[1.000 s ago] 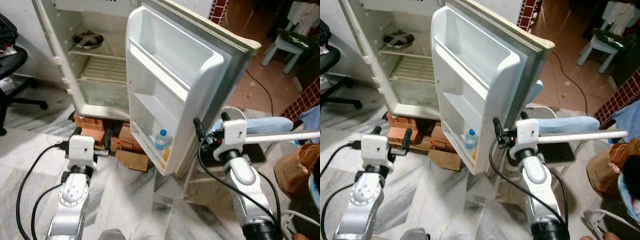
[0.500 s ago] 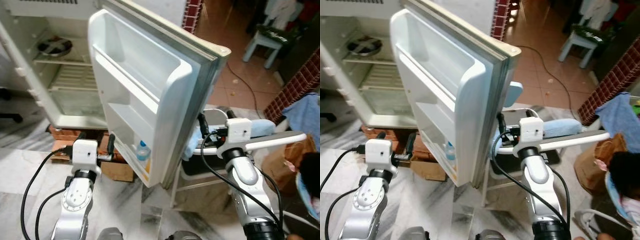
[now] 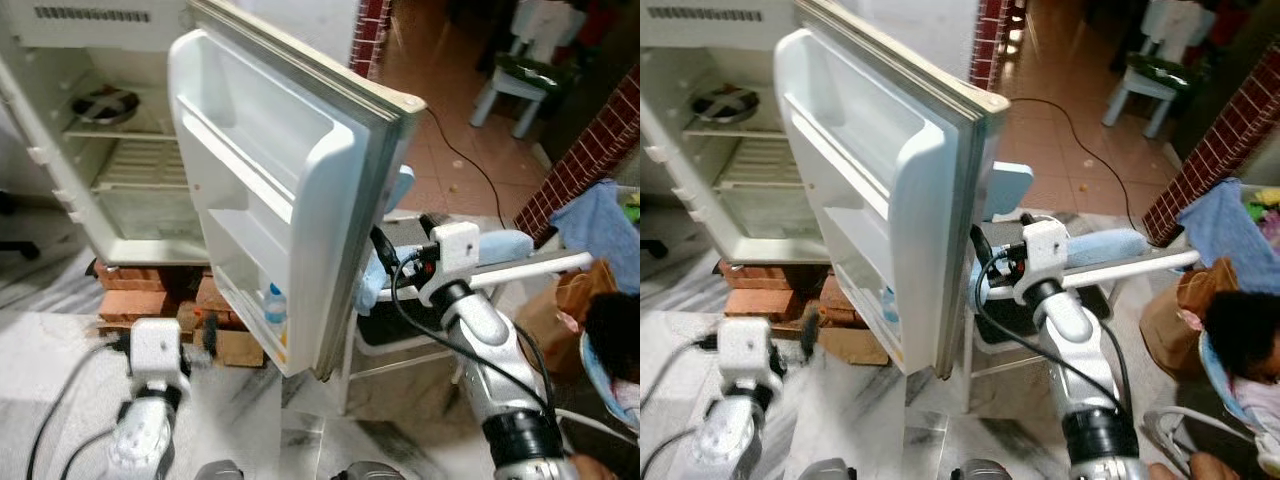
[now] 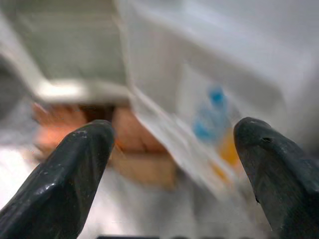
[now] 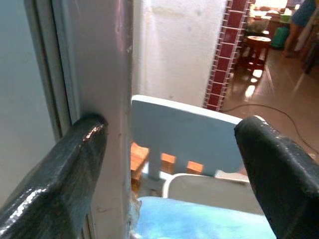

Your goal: Restocking fridge

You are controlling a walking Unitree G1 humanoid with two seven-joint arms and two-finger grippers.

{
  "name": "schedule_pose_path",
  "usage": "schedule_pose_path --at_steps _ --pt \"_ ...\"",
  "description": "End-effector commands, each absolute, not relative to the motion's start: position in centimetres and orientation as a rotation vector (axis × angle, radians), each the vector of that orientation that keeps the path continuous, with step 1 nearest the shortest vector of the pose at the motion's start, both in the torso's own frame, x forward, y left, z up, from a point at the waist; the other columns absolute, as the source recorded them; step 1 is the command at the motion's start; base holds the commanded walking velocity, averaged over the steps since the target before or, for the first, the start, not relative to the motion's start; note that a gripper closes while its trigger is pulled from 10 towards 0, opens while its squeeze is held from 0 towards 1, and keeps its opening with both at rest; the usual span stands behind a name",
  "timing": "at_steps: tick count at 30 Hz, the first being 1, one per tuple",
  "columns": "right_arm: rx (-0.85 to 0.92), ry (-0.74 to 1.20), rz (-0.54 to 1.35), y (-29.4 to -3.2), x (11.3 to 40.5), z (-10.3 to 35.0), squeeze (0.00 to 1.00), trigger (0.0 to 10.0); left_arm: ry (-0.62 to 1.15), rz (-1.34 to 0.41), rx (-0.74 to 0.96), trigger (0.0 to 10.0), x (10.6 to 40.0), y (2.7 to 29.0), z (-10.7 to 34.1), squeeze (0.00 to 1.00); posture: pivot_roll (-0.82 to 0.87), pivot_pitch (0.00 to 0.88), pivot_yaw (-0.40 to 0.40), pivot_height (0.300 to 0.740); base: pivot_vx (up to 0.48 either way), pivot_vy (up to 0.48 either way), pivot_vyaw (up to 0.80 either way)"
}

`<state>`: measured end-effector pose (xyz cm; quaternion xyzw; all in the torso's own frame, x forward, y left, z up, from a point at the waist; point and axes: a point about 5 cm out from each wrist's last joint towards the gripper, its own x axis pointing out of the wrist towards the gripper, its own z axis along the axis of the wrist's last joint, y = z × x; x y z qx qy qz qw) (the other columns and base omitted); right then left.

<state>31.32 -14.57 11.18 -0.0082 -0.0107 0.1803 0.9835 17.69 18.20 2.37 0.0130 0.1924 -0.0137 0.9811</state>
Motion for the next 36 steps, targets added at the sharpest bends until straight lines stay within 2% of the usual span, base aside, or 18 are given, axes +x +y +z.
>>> schedule_pose_path --at_steps 1,3,7,8,10,14,18,22,25,29,35,36 --pt "0.008 -0.105 0.441 -11.8 32.5 13.3 0.00 10.0 0.406 -0.057 0.005 10.0 18.2 18.0 2.4 0.00 0.09 0.040 -0.069 0.740 0.000 0.000 0.00" --pt "0.037 -0.116 0.471 -10.8 32.7 13.8 0.00 10.0 0.421 -0.070 0.008 10.0 18.2 18.0 2.2 0.00 0.09 0.038 -0.068 0.740 0.000 0.000 0.00" --pt "0.228 -0.137 0.762 -7.0 31.2 15.5 0.00 10.0 0.448 -0.102 0.035 10.0 18.3 17.9 1.4 0.00 0.09 0.036 -0.068 0.740 0.000 0.000 0.00" --pt "0.228 -0.137 0.762 -7.0 31.2 15.5 0.00 10.0 0.448 -0.102 0.035 10.0 18.3 17.9 1.4 0.00 0.09 0.036 -0.068 0.740 0.000 0.000 0.00" --pt "0.322 -0.108 0.997 -5.9 28.6 15.7 0.00 10.0 0.483 -0.104 0.027 10.0 18.1 18.2 0.1 0.00 0.09 0.037 -0.065 0.740 0.000 0.000 0.00" --pt "0.339 -0.085 1.041 -6.3 27.9 15.3 0.00 10.0 0.509 -0.111 0.026 10.0 18.0 18.4 -0.7 0.00 0.08 0.037 -0.064 0.740 0.000 0.000 0.00" --pt "0.272 -0.013 0.840 -10.0 29.1 12.9 0.00 10.0 0.620 -0.117 0.029 10.0 17.8 19.5 -4.4 0.00 0.08 0.035 -0.062 0.740 0.000 0.000 0.00" --pt "0.258 -0.012 0.816 -10.5 29.2 12.8 0.00 10.0 0.653 -0.112 0.031 10.0 17.6 19.7 -5.2 0.00 0.08 0.035 -0.061 0.740 0.000 0.000 0.00" --pt "0.197 0.011 0.758 -12.0 29.3 12.4 0.00 10.0 0.763 -0.087 0.037 10.0 16.8 20.6 -7.2 0.00 0.07 0.033 -0.058 0.740 0.000 0.000 0.00" --pt "0.147 0.022 0.701 -12.6 29.5 11.8 0.00 10.0 0.821 -0.075 0.059 10.0 16.6 21.0 -7.8 0.00 0.07 0.031 -0.058 0.740 0.000 0.000 0.00" --pt "0.043 -0.023 0.485 -13.6 30.1 11.3 0.00 10.0 0.740 -0.021 0.167 10.0 18.7 22.2 -6.7 0.00 0.07 0.028 -0.061 0.740 0.000 0.000 0.00" --pt "0.046 -0.042 0.404 -13.9 29.9 11.2 0.00 10.0 0.516 -0.013 0.466 10.0 21.2 22.7 -4.3 0.00 0.06 0.015 -0.067 0.740 0.000 0.000 0.00"
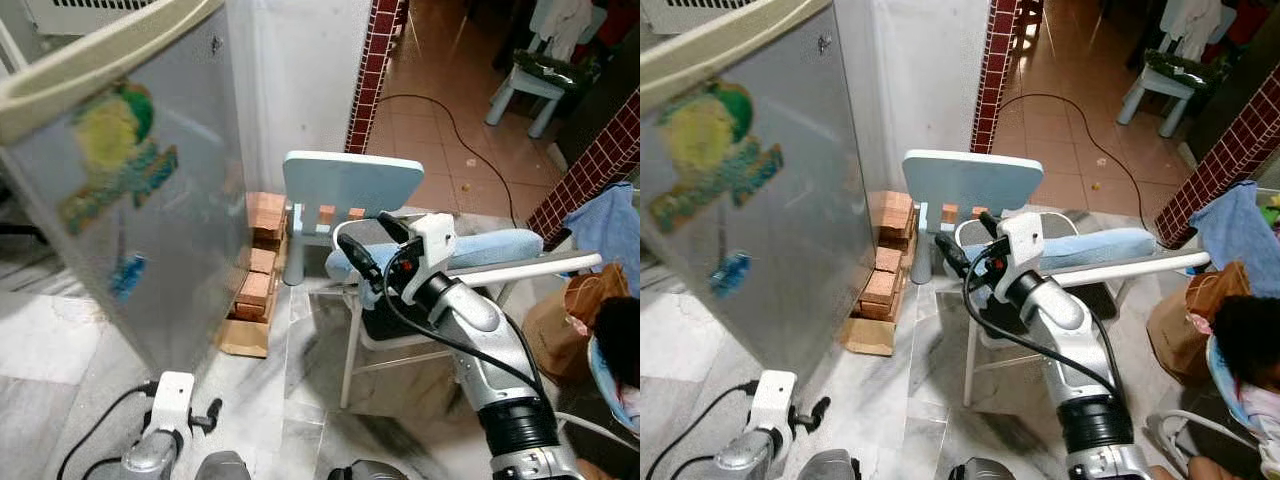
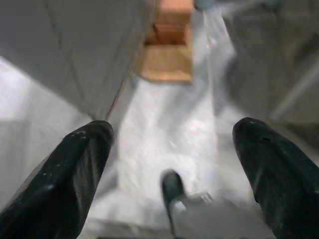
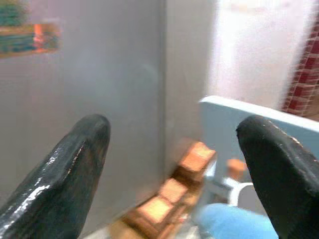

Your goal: Restocking fridge

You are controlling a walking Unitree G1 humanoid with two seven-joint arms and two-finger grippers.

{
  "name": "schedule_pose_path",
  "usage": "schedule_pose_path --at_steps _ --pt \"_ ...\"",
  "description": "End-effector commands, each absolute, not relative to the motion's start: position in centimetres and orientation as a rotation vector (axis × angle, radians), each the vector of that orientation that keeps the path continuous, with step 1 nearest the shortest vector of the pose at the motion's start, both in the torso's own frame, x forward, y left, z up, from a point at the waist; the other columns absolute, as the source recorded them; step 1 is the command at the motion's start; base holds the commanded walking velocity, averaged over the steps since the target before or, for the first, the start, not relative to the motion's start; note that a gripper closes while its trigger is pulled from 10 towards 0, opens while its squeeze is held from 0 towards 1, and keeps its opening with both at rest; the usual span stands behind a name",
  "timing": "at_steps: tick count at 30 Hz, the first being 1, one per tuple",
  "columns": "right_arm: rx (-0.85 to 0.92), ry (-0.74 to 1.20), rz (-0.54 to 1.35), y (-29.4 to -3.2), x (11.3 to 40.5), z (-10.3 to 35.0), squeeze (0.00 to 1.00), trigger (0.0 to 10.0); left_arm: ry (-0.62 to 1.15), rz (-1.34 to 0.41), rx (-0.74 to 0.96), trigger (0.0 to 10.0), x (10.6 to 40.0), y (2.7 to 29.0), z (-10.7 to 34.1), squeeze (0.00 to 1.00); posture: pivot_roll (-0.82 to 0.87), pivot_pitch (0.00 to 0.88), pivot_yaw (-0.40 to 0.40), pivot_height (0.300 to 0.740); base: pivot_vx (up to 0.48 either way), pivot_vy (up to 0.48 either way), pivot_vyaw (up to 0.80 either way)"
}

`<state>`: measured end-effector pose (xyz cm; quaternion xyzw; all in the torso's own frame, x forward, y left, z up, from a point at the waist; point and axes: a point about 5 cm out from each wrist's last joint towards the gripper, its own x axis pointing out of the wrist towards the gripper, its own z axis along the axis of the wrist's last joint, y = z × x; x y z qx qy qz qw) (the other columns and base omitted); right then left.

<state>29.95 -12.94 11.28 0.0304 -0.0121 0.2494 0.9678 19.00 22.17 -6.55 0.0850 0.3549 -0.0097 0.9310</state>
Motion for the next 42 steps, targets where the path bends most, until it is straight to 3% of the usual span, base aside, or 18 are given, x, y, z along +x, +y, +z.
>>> schedule_pose_path --at_steps 1,2,4,8,13,16,29,42 --pt "0.046 -0.042 0.404 -13.9 29.9 11.2 0.00 10.0 0.516 -0.013 0.466 10.0 21.2 22.7 -4.3 0.00 0.06 0.015 -0.067 0.740 0.000 0.000 0.00" --pt "0.025 -0.048 0.358 -14.0 29.6 11.0 0.00 10.0 0.180 -0.056 0.399 10.0 23.4 19.5 0.7 0.00 0.06 0.010 -0.066 0.740 0.000 0.356 0.00" --pt "0.017 -0.052 0.342 -14.0 29.4 10.8 0.00 10.0 0.105 -0.069 0.207 10.0 23.7 18.5 2.9 0.00 0.05 0.006 -0.065 0.740 0.000 0.418 0.00" --pt "0.012 -0.055 0.276 -14.1 28.9 10.3 0.00 10.0 -0.117 -0.077 0.411 10.0 25.4 18.0 6.2 0.00 0.05 0.000 -0.064 0.740 0.000 0.480 0.00" --pt "-0.003 -0.048 0.239 -14.1 28.5 9.8 0.00 10.0 -0.122 -0.066 0.354 10.0 25.5 16.3 7.4 0.00 0.04 0.000 -0.063 0.740 0.000 0.480 0.00" --pt "-0.008 -0.043 0.231 -14.1 28.4 9.6 0.00 10.0 -0.076 -0.081 0.230 10.0 25.1 15.6 7.3 0.00 0.03 0.000 -0.065 0.740 0.000 0.480 0.00" --pt "-0.008 -0.035 0.199 -14.4 28.6 9.4 0.00 10.0 -0.018 -0.065 0.034 10.0 26.0 15.5 7.8 0.00 0.03 0.000 -0.064 0.740 0.000 0.480 -0.36" --pt "-0.003 -0.034 0.159 -14.8 28.8 8.9 0.00 10.0 0.002 -0.083 0.036 10.0 26.4 15.8 7.9 0.00 0.02 0.000 -0.038 0.740 0.000 0.479 -0.07"
